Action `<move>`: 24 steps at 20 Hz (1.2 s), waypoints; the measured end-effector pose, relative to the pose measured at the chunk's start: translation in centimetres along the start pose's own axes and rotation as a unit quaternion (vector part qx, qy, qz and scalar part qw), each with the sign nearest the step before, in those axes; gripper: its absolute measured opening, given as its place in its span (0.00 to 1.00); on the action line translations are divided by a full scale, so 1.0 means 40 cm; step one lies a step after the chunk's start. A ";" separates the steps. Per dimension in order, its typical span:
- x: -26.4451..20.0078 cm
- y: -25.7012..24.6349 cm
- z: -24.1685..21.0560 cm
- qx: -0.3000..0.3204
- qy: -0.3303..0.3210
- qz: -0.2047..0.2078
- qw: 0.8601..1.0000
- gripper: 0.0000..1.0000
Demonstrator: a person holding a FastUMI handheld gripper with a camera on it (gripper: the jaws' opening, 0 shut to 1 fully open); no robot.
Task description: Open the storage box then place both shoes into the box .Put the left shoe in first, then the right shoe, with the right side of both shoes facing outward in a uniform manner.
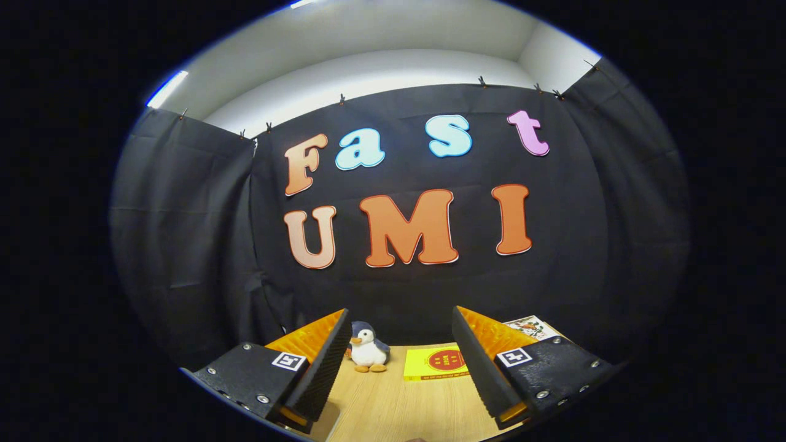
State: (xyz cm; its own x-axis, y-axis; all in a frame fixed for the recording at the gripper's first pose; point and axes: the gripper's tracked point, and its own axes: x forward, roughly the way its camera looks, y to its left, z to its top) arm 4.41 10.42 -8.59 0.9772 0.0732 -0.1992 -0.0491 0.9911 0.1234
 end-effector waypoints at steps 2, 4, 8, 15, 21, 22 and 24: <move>0.001 -0.013 0.008 0.009 0.001 0.001 1.000 0.97; 0.004 -0.043 0.021 0.014 -0.001 -0.004 1.000 0.98; -0.004 -0.087 0.063 0.010 -0.022 -0.008 1.000 0.98; -0.031 -0.154 0.061 -0.011 -0.024 -0.005 1.000 0.98; -0.036 -0.148 0.042 -0.018 -0.016 0.012 1.000 0.98; -0.037 -0.145 0.037 -0.017 -0.013 0.014 1.000 0.98; -0.040 -0.141 0.031 -0.010 -0.010 0.019 1.000 0.98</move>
State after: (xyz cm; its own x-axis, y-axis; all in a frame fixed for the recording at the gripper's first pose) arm 3.37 4.58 -7.77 0.9785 0.1094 -0.1747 -0.0910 0.9897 0.1101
